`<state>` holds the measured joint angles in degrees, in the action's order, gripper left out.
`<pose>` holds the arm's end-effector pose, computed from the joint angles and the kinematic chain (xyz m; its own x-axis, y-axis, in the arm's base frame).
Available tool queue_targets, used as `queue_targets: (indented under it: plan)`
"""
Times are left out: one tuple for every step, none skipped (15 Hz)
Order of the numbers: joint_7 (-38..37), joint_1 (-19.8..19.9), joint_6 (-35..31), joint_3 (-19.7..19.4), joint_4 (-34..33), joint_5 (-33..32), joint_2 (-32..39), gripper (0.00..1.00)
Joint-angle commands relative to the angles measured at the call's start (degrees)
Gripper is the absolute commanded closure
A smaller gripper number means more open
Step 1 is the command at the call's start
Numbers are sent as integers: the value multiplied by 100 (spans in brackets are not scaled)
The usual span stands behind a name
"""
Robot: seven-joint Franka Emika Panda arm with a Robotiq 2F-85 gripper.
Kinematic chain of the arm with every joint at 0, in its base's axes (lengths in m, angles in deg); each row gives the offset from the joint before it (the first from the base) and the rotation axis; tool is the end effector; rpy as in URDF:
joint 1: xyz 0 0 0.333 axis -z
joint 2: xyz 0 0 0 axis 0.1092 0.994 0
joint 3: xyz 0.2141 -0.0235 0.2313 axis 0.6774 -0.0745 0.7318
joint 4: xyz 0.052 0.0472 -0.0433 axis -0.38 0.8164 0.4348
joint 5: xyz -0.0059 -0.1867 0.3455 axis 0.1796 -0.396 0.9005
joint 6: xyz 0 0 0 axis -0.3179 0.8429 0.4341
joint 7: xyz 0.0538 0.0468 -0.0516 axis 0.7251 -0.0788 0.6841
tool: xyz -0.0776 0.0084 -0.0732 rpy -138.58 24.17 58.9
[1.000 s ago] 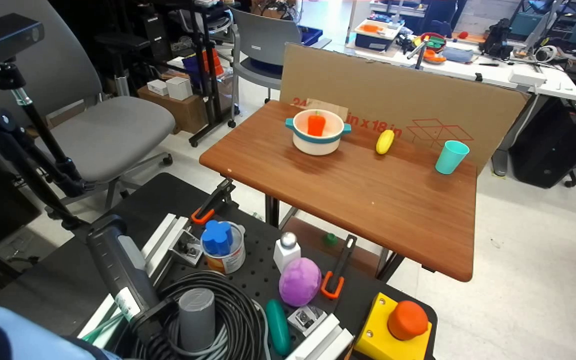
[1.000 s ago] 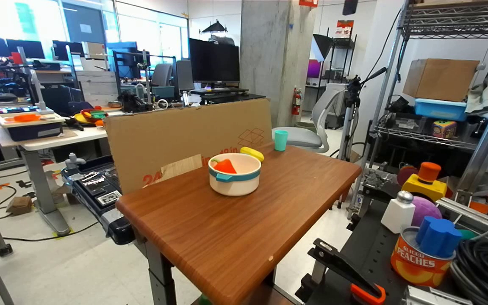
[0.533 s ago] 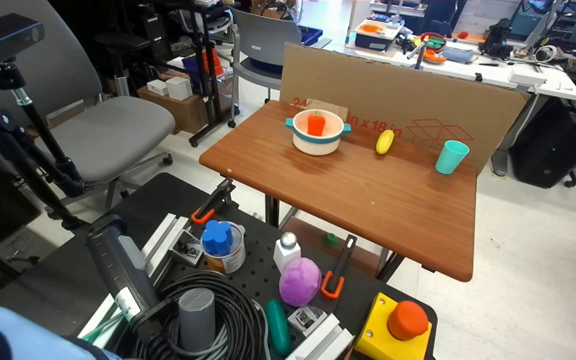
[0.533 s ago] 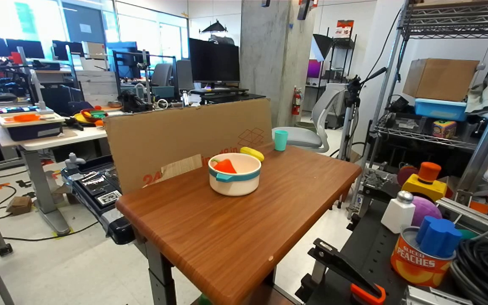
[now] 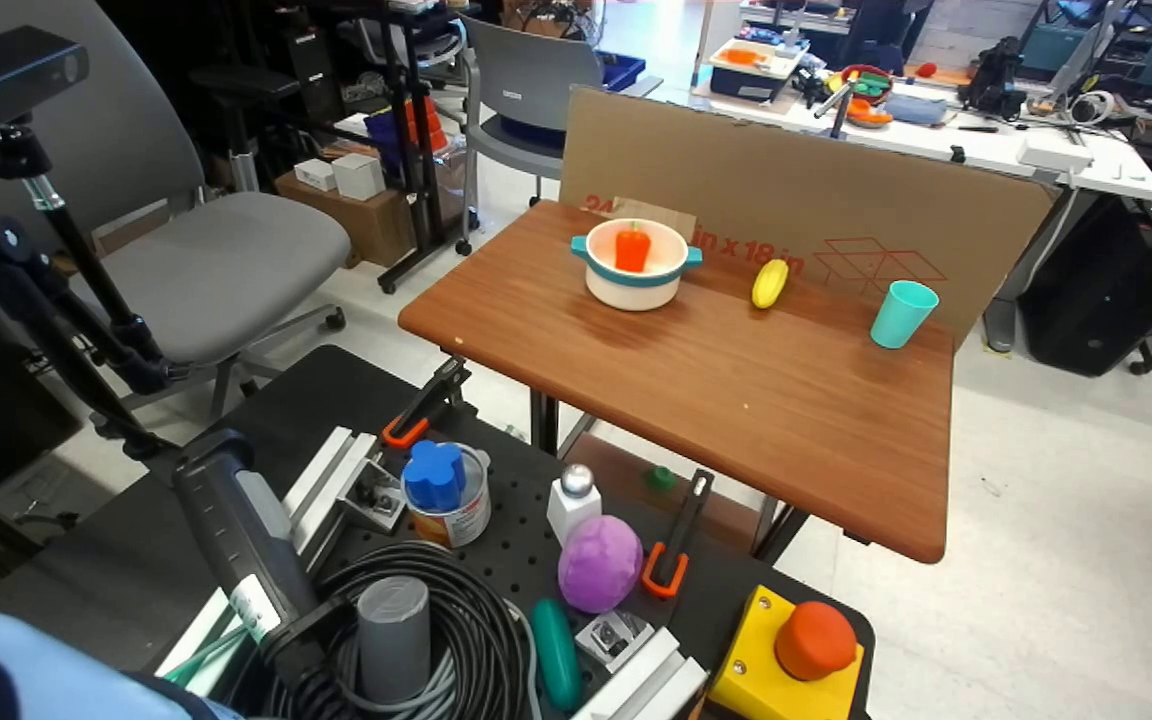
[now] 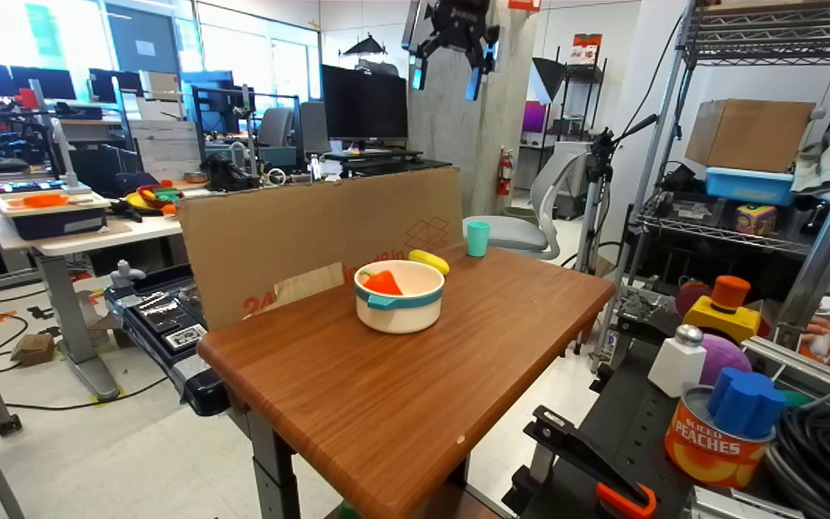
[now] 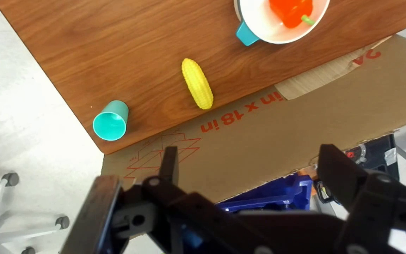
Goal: Pick up the yellow toy and move it to the right.
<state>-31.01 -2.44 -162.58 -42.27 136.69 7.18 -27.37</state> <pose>0.6422 -0.0682 0.4236 0.9342 -0.3377 0.1149 -0.3323 -0.9410 -0.0640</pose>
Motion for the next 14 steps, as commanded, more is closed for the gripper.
queue_targets:
  plan:
    - [157, -16, -75, -62, -676, -41, 796, 0]
    - [137, -25, -66, -73, -796, -56, 976, 0]
    - [112, -36, -52, -84, -908, -78, 1152, 0]
    - [93, -48, -56, -93, -1007, -94, 1326, 0]
    - [53, -67, -98, -112, -1080, -128, 1492, 0]
    - [-11, -86, -90, -140, -1170, -165, 1651, 0]
    - [-38, -101, -60, -166, -1277, -220, 1815, 0]
    - [-106, -124, -69, -209, -1384, -294, 1976, 0]
    - [-152, -137, -34, -243, -1487, -348, 2112, 0]
    - [-193, -150, -6, -279, -1586, -400, 2241, 0]
    - [-233, -158, 58, -306, -1696, -410, 2386, 0]
    - [-273, -180, 83, -336, -1780, -440, 2514, 0]
    - [-316, -203, 108, -365, -1852, -473, 2627, 0]
    - [-344, -233, 135, -383, -1916, -504, 2734, 0]
